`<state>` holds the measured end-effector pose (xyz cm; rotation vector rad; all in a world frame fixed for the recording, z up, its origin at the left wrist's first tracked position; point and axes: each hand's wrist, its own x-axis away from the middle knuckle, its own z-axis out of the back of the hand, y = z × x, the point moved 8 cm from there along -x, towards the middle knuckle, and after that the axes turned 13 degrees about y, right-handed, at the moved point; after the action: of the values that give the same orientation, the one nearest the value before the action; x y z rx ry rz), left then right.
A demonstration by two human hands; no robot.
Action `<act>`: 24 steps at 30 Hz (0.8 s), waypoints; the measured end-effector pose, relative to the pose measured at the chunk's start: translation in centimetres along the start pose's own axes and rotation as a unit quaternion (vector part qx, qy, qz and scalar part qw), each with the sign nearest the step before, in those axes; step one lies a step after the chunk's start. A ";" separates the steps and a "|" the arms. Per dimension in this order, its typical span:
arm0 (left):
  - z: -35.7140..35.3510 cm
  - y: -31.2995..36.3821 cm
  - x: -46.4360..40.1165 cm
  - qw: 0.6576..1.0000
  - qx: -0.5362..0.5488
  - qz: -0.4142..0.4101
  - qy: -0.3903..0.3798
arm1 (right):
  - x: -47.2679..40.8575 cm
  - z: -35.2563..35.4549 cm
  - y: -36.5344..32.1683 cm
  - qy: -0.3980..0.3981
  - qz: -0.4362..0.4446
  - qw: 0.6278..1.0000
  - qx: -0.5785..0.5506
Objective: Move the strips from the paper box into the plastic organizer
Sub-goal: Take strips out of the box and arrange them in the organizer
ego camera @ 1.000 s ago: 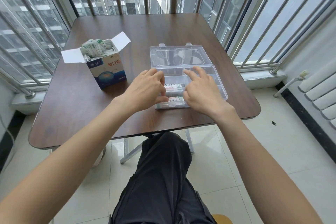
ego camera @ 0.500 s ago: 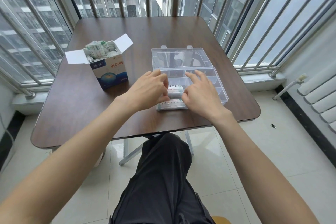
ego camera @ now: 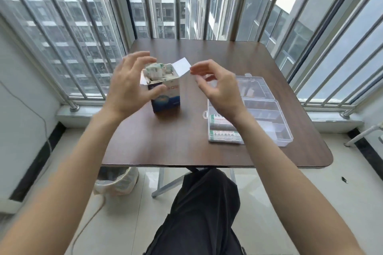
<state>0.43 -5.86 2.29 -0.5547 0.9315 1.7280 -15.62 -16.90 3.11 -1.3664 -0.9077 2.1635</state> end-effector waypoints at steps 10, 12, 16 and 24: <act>-4.6 -7.5 0.6 0.963 0.044 0.228 -0.134 | -6.5 -14.5 2.2 -0.240 0.085 0.926 0.279; -4.5 -7.9 0.6 0.965 0.039 0.225 -0.128 | -6.6 -14.6 2.2 -0.213 0.095 0.927 0.293; -4.6 -7.9 0.5 0.967 0.032 0.215 -0.130 | -7.0 -13.3 2.3 -0.177 0.097 0.947 0.249; -4.4 -7.4 0.5 0.968 0.039 0.217 -0.121 | -7.4 -11.6 3.0 -0.188 0.056 0.942 0.271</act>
<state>6.88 -8.02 -3.04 -0.0813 0.9874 2.0813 -2.04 -20.28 2.09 -0.7662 -0.3000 2.5534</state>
